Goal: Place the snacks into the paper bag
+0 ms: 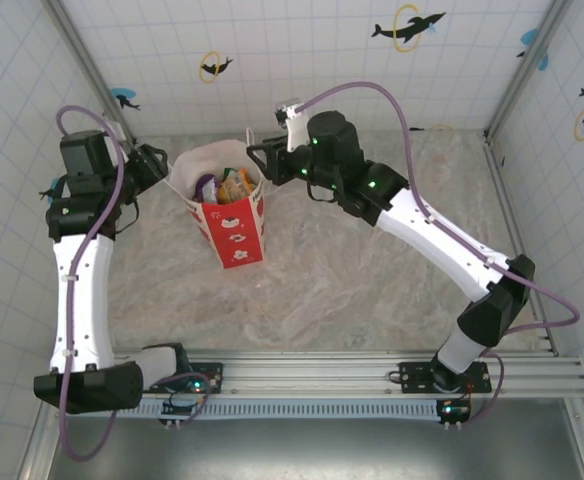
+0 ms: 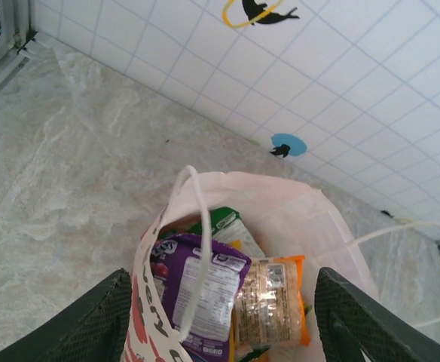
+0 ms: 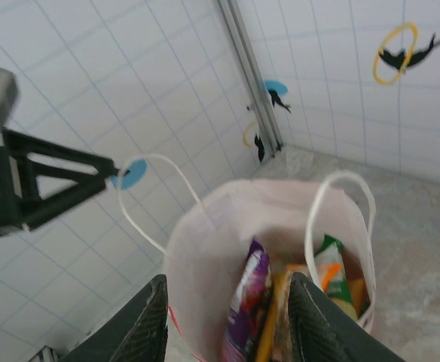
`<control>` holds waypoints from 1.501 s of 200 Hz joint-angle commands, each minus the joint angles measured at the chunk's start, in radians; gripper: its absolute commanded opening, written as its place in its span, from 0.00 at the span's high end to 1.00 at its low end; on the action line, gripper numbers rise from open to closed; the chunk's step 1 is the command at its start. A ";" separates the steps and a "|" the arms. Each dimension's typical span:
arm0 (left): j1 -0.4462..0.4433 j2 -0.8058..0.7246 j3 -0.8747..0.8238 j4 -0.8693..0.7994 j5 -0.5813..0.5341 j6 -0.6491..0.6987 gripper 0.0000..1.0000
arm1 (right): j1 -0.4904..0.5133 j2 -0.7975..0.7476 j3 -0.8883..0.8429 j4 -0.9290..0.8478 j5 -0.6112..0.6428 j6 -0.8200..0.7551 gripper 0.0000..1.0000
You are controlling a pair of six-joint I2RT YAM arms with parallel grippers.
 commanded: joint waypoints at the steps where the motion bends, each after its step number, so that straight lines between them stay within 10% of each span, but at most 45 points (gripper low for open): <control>1: 0.041 -0.002 -0.053 0.058 0.101 -0.054 0.34 | -0.016 -0.038 -0.056 0.071 -0.036 0.047 0.56; 61: 0.052 0.017 -0.129 0.216 0.230 -0.101 0.50 | -0.035 -0.025 -0.077 0.095 -0.068 0.070 0.56; 72: 0.054 0.028 -0.126 0.220 0.233 -0.099 0.65 | -0.040 -0.022 -0.078 0.102 -0.072 0.073 0.56; 82: 0.052 0.034 -0.124 0.220 0.228 -0.092 1.00 | -0.046 -0.017 -0.078 0.108 -0.075 0.079 0.56; 228: 0.052 0.052 -0.086 0.124 0.193 -0.014 1.00 | -0.136 0.324 0.232 0.174 -0.350 0.316 0.49; 263: 0.052 0.057 -0.078 0.119 0.217 -0.005 1.00 | -0.136 0.339 0.265 0.177 -0.332 0.307 1.00; 300: 0.051 0.079 -0.036 0.116 0.272 0.013 1.00 | -0.140 0.256 0.240 0.150 -0.249 0.245 1.00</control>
